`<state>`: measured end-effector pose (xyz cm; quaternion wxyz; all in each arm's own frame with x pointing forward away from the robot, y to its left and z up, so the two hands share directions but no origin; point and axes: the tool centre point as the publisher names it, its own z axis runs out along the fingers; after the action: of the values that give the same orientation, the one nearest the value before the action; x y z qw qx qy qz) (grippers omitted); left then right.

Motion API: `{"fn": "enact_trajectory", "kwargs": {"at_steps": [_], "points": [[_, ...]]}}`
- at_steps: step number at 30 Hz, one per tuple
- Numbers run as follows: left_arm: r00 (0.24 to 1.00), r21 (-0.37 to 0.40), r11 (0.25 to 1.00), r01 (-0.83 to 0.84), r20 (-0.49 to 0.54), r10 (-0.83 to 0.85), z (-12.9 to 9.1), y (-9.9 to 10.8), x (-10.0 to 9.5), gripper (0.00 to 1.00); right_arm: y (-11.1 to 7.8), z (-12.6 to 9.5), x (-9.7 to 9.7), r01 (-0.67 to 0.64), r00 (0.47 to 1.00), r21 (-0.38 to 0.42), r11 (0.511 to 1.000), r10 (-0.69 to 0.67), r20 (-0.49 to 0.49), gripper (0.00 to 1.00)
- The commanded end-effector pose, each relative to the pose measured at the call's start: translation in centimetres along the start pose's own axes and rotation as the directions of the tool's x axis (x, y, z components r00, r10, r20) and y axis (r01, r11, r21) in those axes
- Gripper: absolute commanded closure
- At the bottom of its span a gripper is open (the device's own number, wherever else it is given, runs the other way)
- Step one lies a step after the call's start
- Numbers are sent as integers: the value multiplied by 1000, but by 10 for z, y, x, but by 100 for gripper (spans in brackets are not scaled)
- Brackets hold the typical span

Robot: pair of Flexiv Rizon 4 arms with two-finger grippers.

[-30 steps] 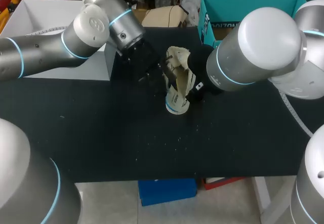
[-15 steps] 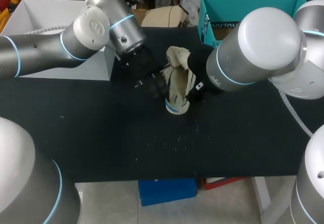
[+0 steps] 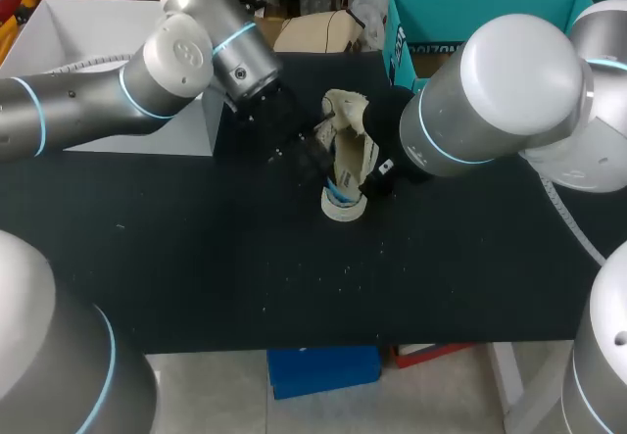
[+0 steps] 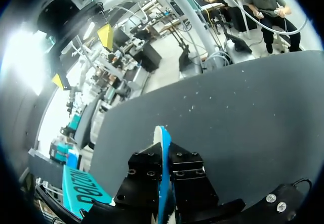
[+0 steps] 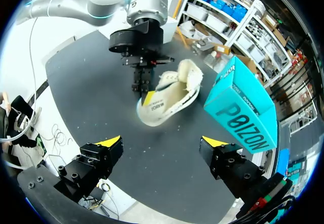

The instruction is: Take the shoe out of the shoebox, open the shoe tongue, remove and reinsert the insole, then place the shoe into the shoebox

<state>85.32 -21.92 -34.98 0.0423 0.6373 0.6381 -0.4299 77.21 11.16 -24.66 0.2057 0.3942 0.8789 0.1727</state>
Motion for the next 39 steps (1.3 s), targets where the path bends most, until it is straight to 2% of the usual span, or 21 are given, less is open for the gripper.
{"fn": "enact_trajectory", "kwargs": {"at_steps": [1, 20, 28, 32, 33, 34, 35, 37, 39], "points": [[1000, 3, 1000, 7, 29, -7, 5, 12, 1, 100, -1, 1, 0, -1, 1000, -2, 1000, 1, -2, 0], [998, -65, 997, 50, 51, -47, -2, 58, -3, 100, -1, 1, 0, -1, 1000, -2, 1000, 1, -2, 0], [997, -85, 993, 77, 38, -74, 2, 64, -4, 100, -1, 1, 0, -1, 1000, -2, 1000, 1, -2, 0], [996, -67, 994, 84, 24, -83, 7, 62, -5, 99, -1, 1, 0, -1, 1000, -2, 1000, 1, -2, 0], [996, -62, 995, 84, 19, -83, 9, 61, -5, 87, -1, 1, 0, -1, 1000, -2, 1000, 1, -2, 0], [997, -56, 995, 83, 16, -82, 10, 59, -5, 60, -1, 1, 0, -1, 1000, -2, 1000, 1, -2, 0], [997, -45, 996, 81, 14, -81, 11, 57, -6, 51, -1, 1, 0, -1, 1000, -2, 1000, 1, -2, 0], [997, -25, 997, 77, 8, -77, 13, 52, -6, 0, -1, 1, 0, -1, 1000, -2, 1000, 1, -2, 0], [997, -12, 997, 71, 4, -71, 13, 44, -5, 0, -1, 1, 0, -1, 1000, -2, 1000, 1, -2, 0]]}}
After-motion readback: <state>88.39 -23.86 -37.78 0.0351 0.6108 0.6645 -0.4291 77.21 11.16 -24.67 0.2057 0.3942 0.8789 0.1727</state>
